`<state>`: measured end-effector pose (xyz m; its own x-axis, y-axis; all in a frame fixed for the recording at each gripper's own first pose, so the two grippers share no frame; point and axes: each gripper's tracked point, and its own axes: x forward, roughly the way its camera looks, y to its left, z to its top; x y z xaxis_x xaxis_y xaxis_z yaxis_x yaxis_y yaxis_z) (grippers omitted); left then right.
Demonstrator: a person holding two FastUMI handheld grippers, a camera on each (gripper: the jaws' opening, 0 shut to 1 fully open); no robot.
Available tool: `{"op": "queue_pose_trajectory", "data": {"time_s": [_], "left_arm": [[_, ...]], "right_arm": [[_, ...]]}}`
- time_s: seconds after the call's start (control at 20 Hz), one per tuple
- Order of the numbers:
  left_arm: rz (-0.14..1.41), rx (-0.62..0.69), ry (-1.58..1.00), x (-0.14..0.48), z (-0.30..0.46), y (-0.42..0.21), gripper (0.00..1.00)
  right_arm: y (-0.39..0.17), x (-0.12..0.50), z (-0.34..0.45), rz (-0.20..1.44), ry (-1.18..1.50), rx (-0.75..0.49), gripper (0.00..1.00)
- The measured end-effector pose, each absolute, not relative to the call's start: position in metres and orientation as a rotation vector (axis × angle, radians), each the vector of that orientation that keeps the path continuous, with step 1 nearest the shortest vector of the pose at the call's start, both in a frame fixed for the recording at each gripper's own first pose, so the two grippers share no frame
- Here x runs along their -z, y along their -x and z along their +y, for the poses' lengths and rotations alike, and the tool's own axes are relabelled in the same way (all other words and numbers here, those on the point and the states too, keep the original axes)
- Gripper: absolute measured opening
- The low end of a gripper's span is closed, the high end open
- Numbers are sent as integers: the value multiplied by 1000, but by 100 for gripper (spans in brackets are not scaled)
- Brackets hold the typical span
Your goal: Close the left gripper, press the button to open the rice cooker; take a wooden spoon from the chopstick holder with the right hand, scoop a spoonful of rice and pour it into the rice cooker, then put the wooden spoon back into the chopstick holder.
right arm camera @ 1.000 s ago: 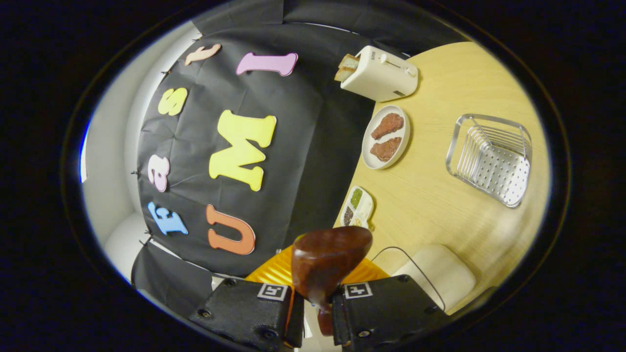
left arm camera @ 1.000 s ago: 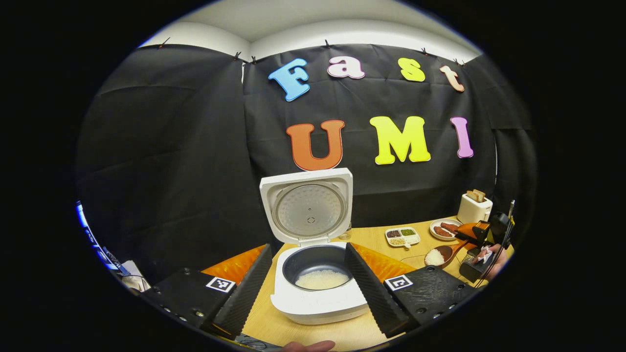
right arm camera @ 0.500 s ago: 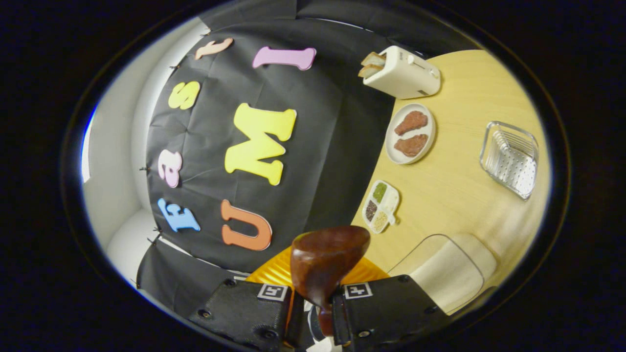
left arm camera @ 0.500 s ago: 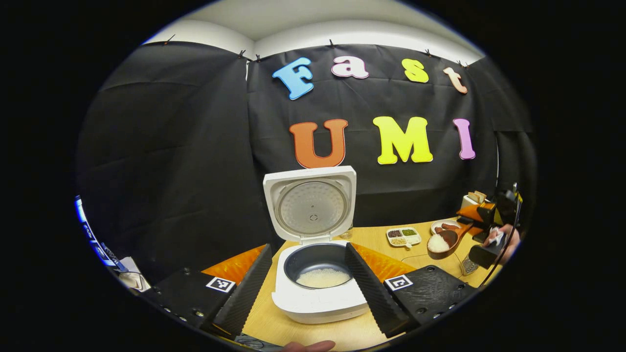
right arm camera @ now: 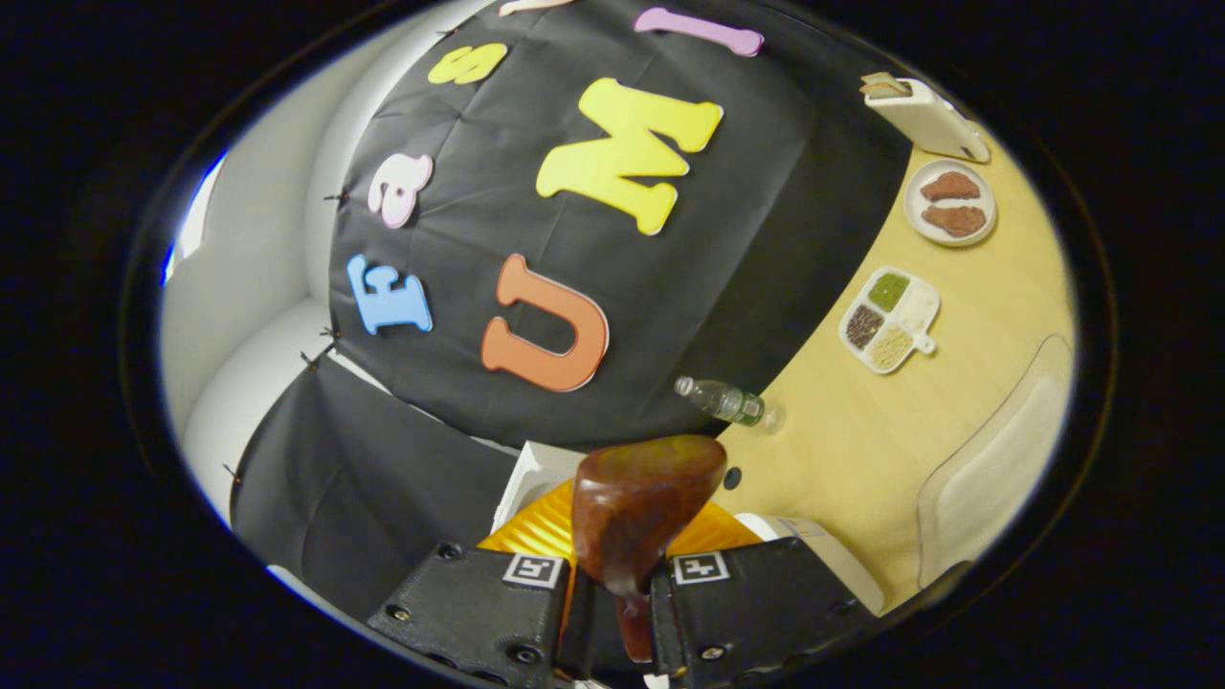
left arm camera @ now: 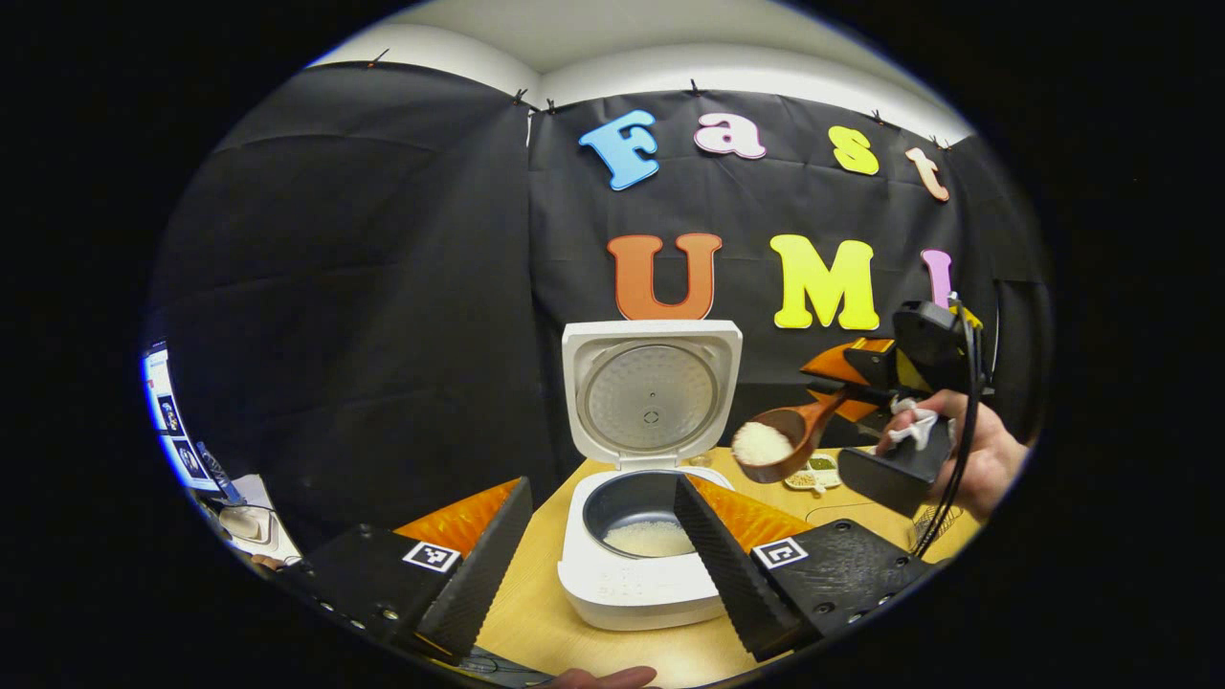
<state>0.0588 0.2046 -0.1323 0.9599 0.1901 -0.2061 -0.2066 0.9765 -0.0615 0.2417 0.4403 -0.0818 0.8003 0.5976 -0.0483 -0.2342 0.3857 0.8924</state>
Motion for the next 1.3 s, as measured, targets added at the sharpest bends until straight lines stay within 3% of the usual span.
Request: {"op": "queue_pose_trajectory", "data": {"time_s": [0.25, 0.65, 1.15, 1.3], "left_arm": [[211, -230, 94, 137, 217, -56, 95], [218, -246, 117, 145, 224, -54, 95], [219, -275, 127, 151, 226, -43, 95], [222, -286, 127, 151, 228, -41, 95]], "right_arm": [[-246, 117, 510, 408, -777, -570, 28], [-240, 145, 526, 311, -236, -533, 28], [-205, 131, 568, -19, 467, -635, 28], [-194, 136, 581, -64, 557, -672, 28]]}}
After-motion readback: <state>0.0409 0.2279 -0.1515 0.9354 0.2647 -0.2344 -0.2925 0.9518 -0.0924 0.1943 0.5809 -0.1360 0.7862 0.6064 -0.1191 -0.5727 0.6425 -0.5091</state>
